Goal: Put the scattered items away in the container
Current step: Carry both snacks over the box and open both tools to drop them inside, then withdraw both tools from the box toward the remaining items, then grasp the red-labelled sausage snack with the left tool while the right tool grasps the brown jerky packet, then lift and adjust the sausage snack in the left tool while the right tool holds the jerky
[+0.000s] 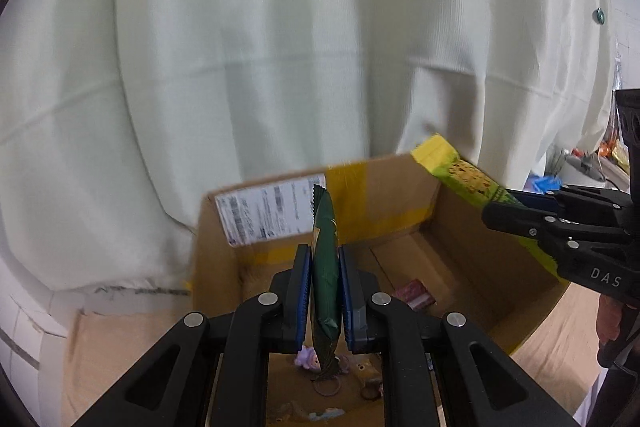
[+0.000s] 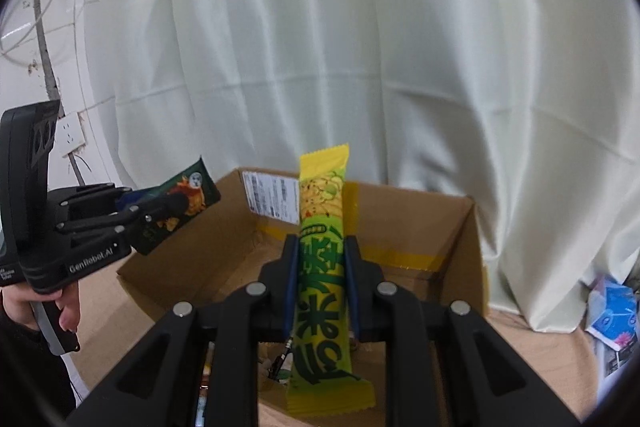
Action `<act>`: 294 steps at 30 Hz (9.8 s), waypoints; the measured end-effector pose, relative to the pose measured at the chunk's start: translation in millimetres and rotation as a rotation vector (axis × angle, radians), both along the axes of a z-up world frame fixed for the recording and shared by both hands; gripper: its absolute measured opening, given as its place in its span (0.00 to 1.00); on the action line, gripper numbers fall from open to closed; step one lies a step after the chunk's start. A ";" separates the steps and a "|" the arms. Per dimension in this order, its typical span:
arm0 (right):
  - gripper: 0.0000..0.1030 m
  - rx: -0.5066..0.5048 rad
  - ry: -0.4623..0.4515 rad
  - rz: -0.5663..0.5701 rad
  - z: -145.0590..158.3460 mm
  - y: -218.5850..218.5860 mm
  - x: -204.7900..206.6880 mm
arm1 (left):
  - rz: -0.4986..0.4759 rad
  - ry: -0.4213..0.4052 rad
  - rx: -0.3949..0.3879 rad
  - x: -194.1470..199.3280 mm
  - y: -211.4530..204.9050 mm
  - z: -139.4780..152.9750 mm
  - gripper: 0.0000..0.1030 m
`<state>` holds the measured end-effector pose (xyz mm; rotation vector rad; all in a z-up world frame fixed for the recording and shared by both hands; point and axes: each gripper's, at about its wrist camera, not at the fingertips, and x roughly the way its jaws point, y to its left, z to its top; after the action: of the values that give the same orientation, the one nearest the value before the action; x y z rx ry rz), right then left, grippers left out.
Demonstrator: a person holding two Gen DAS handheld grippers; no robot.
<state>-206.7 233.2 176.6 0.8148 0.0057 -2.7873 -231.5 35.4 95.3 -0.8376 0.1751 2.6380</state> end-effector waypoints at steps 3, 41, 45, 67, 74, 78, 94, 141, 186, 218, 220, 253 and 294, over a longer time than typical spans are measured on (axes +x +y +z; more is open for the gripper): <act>0.24 0.008 -0.047 0.011 -16.0 -2.7 -8.9 | -0.014 -0.040 -0.027 -4.4 7.7 -19.2 0.14; 1.00 -0.016 -0.035 -0.051 -12.1 15.7 6.7 | 0.072 -0.074 0.016 16.2 -11.0 -13.4 1.00; 1.00 -0.041 0.025 -0.057 7.5 22.2 25.2 | 0.072 -0.037 0.037 41.1 -22.8 -1.8 1.00; 1.00 -0.068 0.090 -0.095 -41.7 18.5 149.3 | 0.082 0.032 0.062 161.1 -43.7 -57.8 1.00; 1.00 -0.094 0.003 -0.112 -85.8 20.5 152.6 | 0.094 -0.052 0.073 160.8 -47.6 -102.1 1.00; 1.00 -0.097 -0.043 -0.120 -106.2 21.0 146.7 | 0.111 -0.097 0.080 158.6 -50.1 -123.6 1.00; 1.00 -0.070 -0.137 -0.114 -140.3 18.9 144.0 | 0.152 -0.150 0.006 151.0 -65.9 -172.7 1.00; 1.00 -0.079 -0.199 -0.149 -159.6 33.6 134.6 | 0.143 -0.107 0.105 156.9 -96.7 -161.8 0.20; 0.41 0.014 -0.033 0.060 -105.2 5.9 142.1 | 0.149 -0.077 0.110 170.5 -90.8 -149.3 0.20; 0.41 0.001 -0.119 0.084 -131.4 -0.2 150.9 | 0.116 -0.236 0.084 148.3 -60.0 -184.8 0.70; 0.41 -0.001 -0.120 0.084 -131.5 -0.5 150.5 | 0.099 -0.205 0.072 150.8 -60.6 -184.9 0.35; 0.41 -0.016 -0.073 0.097 -119.1 -8.0 164.0 | 0.176 -0.156 0.092 172.8 -76.5 -160.3 0.10; 0.42 -0.043 -0.098 0.104 -129.5 -5.5 161.8 | 0.071 -0.186 -0.006 164.4 -61.0 -169.1 0.31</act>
<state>-44.9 227.7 47.0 0.9131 -0.0283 -2.6386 -67.1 -25.6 -73.8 -1.1036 0.1065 2.6067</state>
